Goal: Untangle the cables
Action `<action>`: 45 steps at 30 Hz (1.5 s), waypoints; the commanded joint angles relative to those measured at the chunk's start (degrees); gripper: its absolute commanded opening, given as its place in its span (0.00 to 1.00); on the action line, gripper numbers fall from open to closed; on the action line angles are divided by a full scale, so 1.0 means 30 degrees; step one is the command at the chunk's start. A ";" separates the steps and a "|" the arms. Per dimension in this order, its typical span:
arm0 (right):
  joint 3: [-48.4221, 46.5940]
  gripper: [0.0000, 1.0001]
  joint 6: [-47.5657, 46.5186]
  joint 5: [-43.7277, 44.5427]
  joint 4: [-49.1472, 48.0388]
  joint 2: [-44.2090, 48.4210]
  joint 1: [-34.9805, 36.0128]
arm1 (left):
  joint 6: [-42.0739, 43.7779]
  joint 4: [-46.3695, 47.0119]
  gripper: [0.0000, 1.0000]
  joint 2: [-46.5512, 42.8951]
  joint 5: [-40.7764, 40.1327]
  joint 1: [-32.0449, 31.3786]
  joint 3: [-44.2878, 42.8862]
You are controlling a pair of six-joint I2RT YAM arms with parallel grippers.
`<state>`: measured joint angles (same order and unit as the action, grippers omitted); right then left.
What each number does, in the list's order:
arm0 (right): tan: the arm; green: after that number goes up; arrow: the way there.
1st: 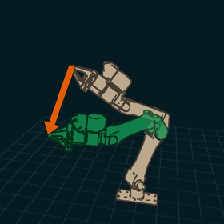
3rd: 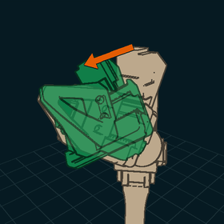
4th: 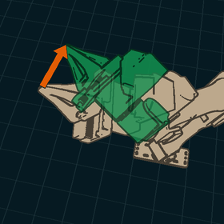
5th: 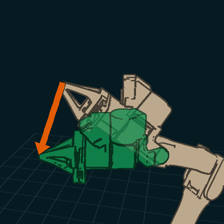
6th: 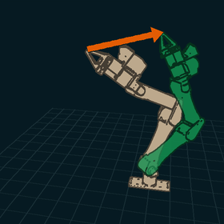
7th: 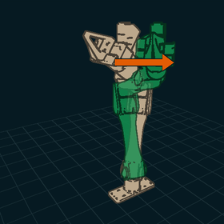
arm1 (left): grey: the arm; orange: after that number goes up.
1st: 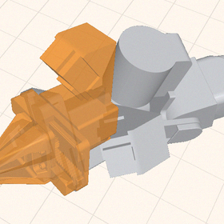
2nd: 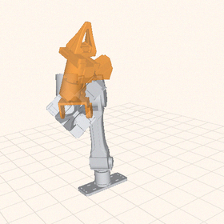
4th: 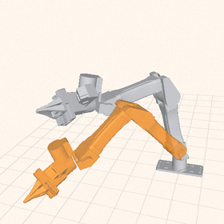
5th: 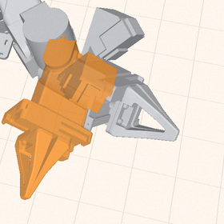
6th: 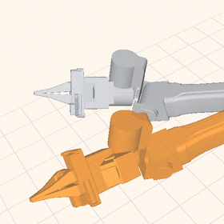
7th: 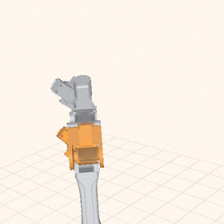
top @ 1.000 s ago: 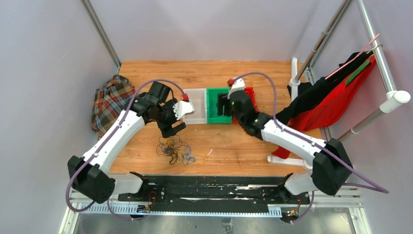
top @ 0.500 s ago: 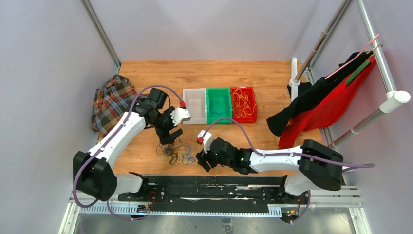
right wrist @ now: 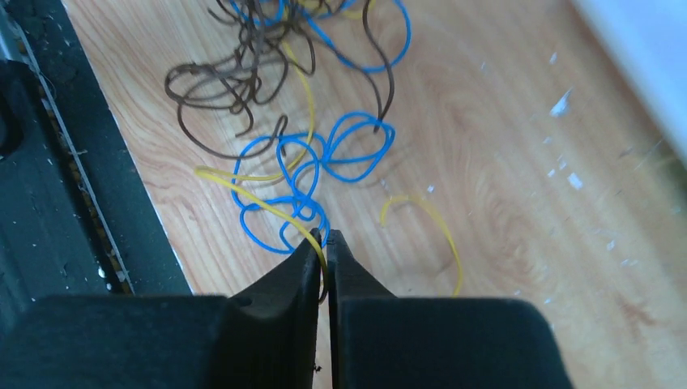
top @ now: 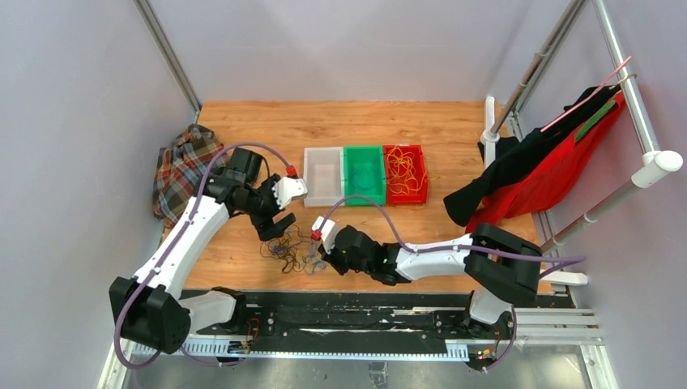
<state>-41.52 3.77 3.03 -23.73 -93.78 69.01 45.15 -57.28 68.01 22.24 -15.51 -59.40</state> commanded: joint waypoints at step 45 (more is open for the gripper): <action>-0.2838 0.46 0.4038 -0.1147 -0.1788 0.6551 -0.1090 | -0.0877 -0.2398 0.01 -0.4013 0.6006 0.0104 -0.6161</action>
<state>-53.76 15.57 -6.15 -24.91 -77.65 66.63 46.57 -66.92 56.53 42.52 -15.49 -72.75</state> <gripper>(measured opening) 0.321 0.019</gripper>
